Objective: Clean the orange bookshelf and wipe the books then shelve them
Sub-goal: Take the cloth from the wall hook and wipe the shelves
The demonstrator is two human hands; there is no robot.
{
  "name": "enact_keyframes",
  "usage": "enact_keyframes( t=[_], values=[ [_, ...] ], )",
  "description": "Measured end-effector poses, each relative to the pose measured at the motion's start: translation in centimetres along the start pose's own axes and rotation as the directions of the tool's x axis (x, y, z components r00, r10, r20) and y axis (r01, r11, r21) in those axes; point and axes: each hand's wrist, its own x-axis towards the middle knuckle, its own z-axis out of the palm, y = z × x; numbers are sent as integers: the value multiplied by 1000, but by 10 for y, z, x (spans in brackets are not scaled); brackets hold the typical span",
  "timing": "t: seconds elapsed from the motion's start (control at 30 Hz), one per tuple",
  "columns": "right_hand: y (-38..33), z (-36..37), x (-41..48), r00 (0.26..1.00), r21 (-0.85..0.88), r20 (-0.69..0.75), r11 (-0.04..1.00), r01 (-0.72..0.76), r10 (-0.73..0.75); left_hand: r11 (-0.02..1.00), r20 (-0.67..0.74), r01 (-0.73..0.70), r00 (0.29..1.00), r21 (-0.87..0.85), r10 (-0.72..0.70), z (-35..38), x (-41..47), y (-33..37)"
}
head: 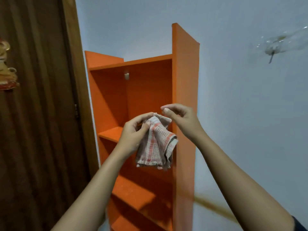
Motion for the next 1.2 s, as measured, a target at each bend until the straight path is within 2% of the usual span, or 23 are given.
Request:
enact_keyframes(
  t=[0.07, 0.17, 0.27, 0.4, 0.53, 0.67, 0.8, 1.07, 1.2],
  values=[
    [-5, 43, -5, 996, 42, 94, 999, -7, 3, 999, -84, 35, 996, -14, -36, -36, -9, -4],
    [-3, 101, -10, 976, 12, 219, 1000, 3, -5, 996, -169, 76, 982, -54, -84, -85, -23, -10],
    [4, 149, -8, 979, 6, 199, 999, 44, -45, 991, -194, 127, 972, -35, -131, -129, -35, -25],
    [17, 190, 8, 979, -47, 198, 997, 56, -46, 961, -176, 270, 950, 60, -256, -172, -39, -55],
    [39, 209, 39, 978, -102, 204, 993, 55, -33, 934, -122, 276, 960, 228, -254, -191, -21, -90],
    [69, 212, 78, 979, -128, 204, 991, 49, -22, 896, -126, 228, 973, 380, -194, -193, 19, -125],
    [98, 203, 115, 985, -134, 173, 990, 43, -19, 877, -159, 159, 983, 453, -96, -181, 63, -156],
    [139, 190, 148, 999, -205, 21, 978, -37, 43, 916, -59, -59, 994, 396, 90, -155, 124, -216],
    [144, 174, 150, 991, -264, -86, 957, -118, 98, 960, -14, -150, 987, 238, 157, -135, 146, -232]
  ],
)
